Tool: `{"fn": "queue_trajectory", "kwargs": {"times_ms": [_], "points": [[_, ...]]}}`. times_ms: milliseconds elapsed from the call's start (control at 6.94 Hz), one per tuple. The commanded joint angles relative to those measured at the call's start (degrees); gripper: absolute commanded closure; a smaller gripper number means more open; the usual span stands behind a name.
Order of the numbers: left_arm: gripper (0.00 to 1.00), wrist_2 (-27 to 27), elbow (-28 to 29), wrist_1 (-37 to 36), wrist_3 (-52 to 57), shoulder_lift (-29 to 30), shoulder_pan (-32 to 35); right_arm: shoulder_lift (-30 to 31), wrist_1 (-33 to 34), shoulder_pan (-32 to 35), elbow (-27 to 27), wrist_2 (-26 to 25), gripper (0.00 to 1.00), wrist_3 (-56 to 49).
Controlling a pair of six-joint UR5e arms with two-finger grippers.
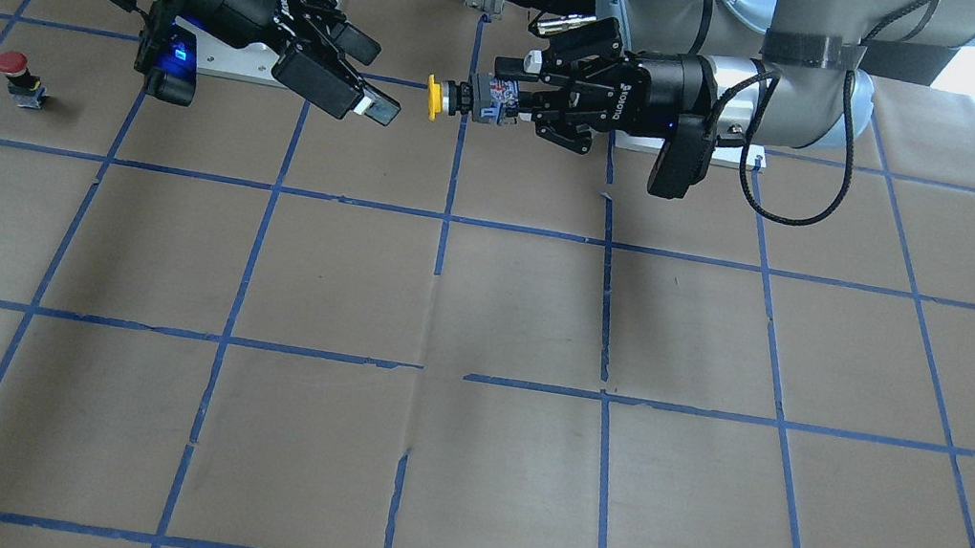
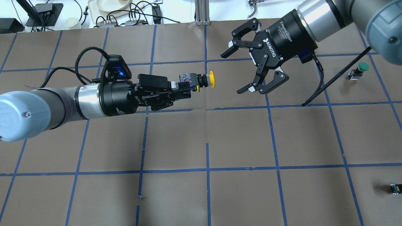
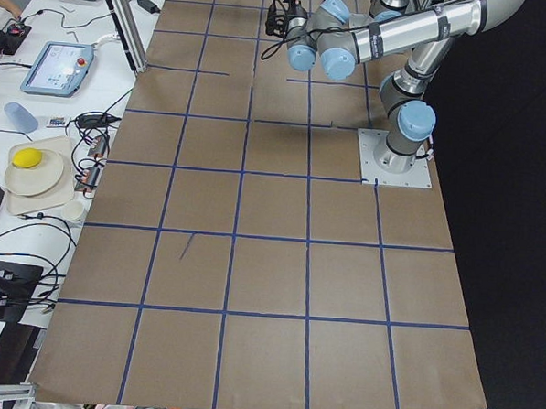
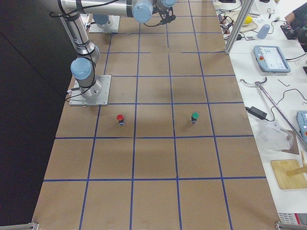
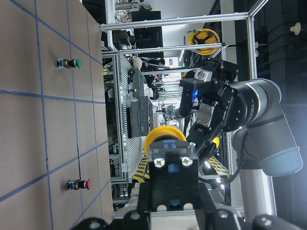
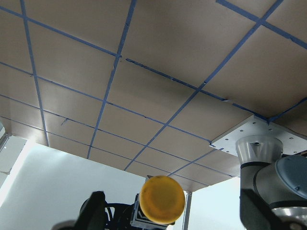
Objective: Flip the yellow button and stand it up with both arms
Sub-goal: 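Hold the button out with the left gripper while the right gripper approaches its yellow cap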
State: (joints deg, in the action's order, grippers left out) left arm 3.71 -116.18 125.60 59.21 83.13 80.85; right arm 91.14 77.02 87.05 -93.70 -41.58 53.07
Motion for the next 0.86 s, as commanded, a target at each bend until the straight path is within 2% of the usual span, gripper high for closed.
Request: {"fn": "queue_trajectory", "kwargs": {"times_ms": [0, 144, 577, 721], "points": [[0.89, 0.1, 0.0, 0.0, 0.3, 0.0, 0.0, -0.3, 0.0, 2.1, -2.2, 1.9, 0.00, 0.0], [0.88, 0.1, -0.1, 0.0, 0.4, 0.0, 0.0, -0.4, 0.2, 2.9, -2.3, 4.7, 0.00, 0.2], [0.88, 0.1, -0.1, 0.0, 0.3, -0.2, 0.0, -0.5, -0.3, 3.0, -2.4, 4.8, 0.00, 0.5], [0.88, 0.2, -0.2, 0.0, 0.3, -0.2, 0.0, -0.6, -0.4, 3.0, -2.4, 4.7, 0.04, 1.0]]}}
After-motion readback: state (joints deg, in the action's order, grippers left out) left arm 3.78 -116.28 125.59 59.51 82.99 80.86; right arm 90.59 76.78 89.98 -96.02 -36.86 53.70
